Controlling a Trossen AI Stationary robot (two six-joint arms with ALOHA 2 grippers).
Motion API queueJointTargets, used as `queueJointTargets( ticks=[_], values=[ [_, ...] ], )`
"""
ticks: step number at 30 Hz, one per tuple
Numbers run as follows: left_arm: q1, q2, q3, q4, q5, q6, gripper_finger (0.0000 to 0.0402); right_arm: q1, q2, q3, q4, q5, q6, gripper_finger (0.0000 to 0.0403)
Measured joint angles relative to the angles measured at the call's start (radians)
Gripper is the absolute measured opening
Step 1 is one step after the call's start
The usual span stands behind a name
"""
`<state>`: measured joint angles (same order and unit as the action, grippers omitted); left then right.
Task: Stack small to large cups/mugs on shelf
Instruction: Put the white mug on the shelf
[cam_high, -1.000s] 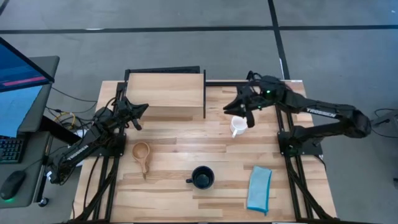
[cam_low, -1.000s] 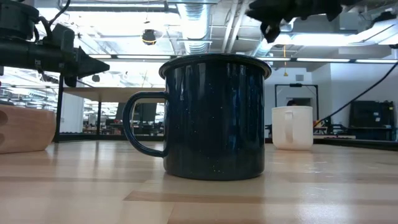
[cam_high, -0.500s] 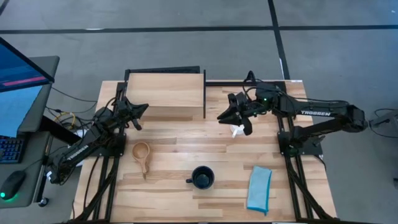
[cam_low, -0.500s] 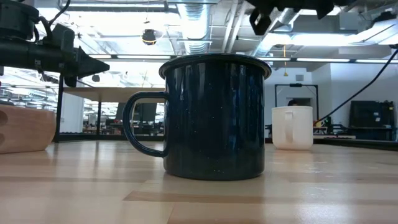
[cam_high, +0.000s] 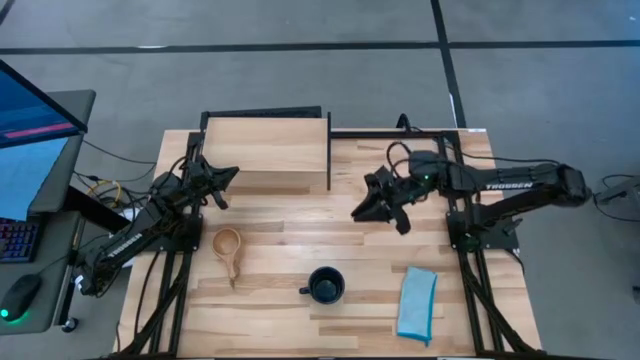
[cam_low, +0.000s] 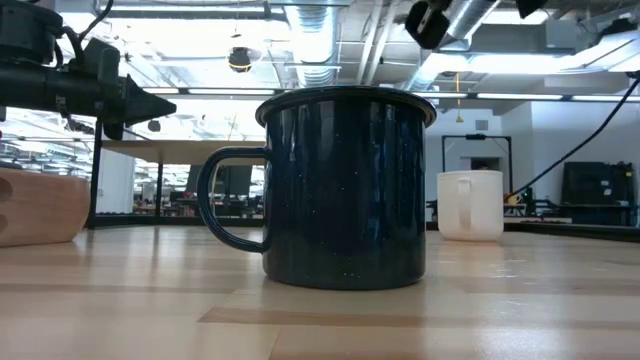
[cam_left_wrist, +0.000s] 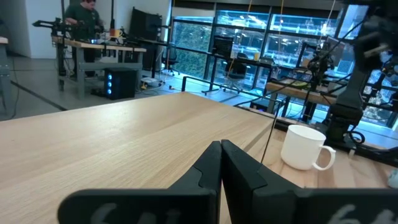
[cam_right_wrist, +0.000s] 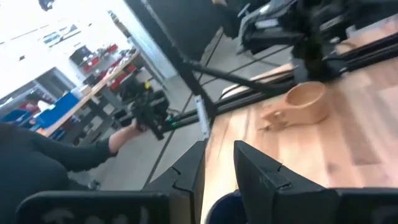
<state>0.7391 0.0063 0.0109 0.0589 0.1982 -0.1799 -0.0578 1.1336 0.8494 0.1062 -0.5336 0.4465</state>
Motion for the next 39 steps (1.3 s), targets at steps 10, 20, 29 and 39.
queueJointTargets(
  ticks=[10,20,29,39],
  values=[
    [0.000,0.000,0.000,0.000,0.000,0.000,0.0000,0.098,0.000,0.000,-0.084,0.058,-0.062,0.0089],
    [0.000,0.000,0.000,0.000,0.000,0.000,0.0000,0.028,0.000,0.000,-0.504,0.359,0.015,0.0064],
    [0.000,0.000,0.000,0.000,0.000,0.000,0.0000,-0.064,-0.004,0.000,-0.553,0.462,0.153,0.0051],
    [0.000,0.000,0.000,0.000,0.000,0.000,0.0000,-0.126,-0.008,0.000,-0.784,0.543,0.102,0.0012]
  ],
)
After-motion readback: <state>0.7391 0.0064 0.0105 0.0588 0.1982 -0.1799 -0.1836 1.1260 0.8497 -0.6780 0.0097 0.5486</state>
